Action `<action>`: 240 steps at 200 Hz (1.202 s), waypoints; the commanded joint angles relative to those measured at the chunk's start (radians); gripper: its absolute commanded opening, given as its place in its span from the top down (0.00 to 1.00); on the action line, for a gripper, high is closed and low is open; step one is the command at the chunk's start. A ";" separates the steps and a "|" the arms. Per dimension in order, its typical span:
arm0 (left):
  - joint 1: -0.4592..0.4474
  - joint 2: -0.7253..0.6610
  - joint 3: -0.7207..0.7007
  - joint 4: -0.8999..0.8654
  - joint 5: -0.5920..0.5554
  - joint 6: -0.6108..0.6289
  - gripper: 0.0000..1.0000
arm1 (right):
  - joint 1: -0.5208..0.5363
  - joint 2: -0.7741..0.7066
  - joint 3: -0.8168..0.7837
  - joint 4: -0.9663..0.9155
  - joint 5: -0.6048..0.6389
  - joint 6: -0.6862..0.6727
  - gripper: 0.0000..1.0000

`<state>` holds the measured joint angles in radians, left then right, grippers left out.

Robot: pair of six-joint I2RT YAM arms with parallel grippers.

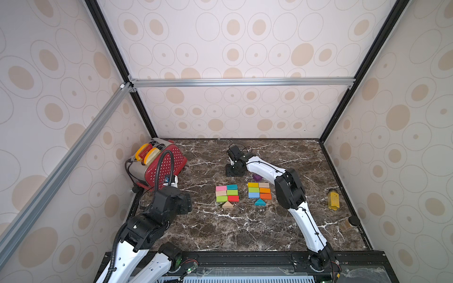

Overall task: Assemble a piece of candy with building blocks
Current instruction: Adjust the building block at the center of the board.

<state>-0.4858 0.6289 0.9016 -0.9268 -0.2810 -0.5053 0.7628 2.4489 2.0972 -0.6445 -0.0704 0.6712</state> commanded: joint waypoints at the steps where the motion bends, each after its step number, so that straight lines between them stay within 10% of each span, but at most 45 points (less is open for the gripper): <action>1: 0.008 -0.003 0.001 0.012 0.002 0.010 0.22 | 0.001 0.050 0.076 -0.060 0.063 -0.057 0.44; 108: 0.008 0.013 -0.001 0.020 0.026 0.022 0.21 | 0.002 0.074 0.207 -0.083 0.026 -0.143 0.72; 181: 0.007 0.192 0.087 0.283 0.525 0.369 0.01 | -0.100 -0.493 -0.439 0.611 -0.516 -0.071 0.76; 240: -0.095 0.398 0.178 0.398 0.452 0.812 0.01 | -0.125 -0.796 -0.784 0.736 -0.675 -0.076 0.75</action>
<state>-0.5282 1.0119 1.0504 -0.6472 0.1814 0.0402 0.6338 1.7008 1.4181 0.0334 -0.6525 0.5957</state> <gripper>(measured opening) 0.989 0.338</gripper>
